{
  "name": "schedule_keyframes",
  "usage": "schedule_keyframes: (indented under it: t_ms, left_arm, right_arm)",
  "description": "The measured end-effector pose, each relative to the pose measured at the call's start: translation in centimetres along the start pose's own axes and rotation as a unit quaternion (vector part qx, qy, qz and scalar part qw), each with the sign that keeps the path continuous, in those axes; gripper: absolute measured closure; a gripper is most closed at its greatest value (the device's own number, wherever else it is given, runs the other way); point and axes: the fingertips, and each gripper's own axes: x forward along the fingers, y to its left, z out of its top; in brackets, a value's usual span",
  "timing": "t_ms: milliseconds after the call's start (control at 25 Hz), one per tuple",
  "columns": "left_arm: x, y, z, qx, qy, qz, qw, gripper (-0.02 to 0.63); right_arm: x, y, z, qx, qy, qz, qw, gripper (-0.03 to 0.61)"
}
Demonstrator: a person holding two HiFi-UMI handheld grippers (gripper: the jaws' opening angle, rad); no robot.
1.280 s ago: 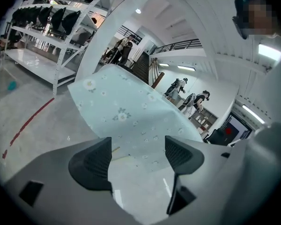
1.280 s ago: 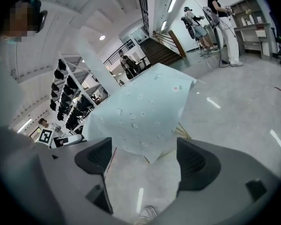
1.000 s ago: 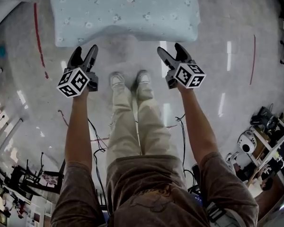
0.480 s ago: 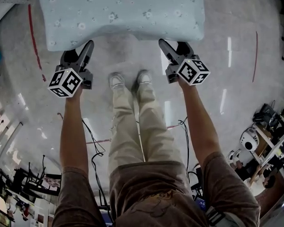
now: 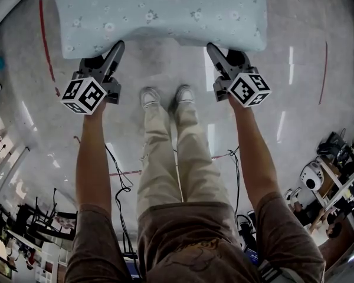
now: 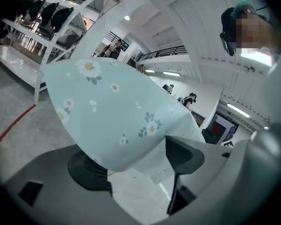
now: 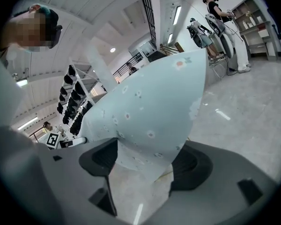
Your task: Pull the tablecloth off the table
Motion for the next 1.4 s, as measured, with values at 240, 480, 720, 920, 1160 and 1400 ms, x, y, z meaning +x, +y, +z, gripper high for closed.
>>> schedule_keyframes:
  t_ms: [240,480,720,920,1160,1400]
  left_arm:
    - [-0.3,-0.3,0.4,-0.034,-0.028,-0.013,0.9989,0.267]
    - [-1.1,-0.8,0.6,-0.066,-0.041,-0.045,0.9960,0.350]
    - [-1.7,-1.1,0.6,-0.056,-0.042,-0.038,0.9968,0.448]
    - [-2.1,-1.8,0.8,-0.054,-0.044,-0.039,0.9968,0.531]
    - [-3.2,-3.4,2.2,-0.049,-0.048,-0.040,0.9968,0.581]
    - [-4.2,-5.5,3.4,-0.018,-0.036,-0.035,0.9986,0.594]
  right_arm:
    - [-0.1,0.0,0.1,0.014,-0.012,-0.001,1.000,0.253]
    - [-1.0,0.2,0.4,0.029,-0.024,-0.001,0.999,0.364]
    - [-1.9,0.6,0.7,0.028,-0.043,-0.014,0.999,0.478]
    - [-2.2,0.7,0.7,0.035,-0.055,-0.012,0.998,0.538]
    - [-3.3,2.3,1.4,0.037,-0.058,0.000,0.998,0.571]
    - [-5.1,3.5,2.4,0.018,-0.052,-0.015,0.998,0.572]
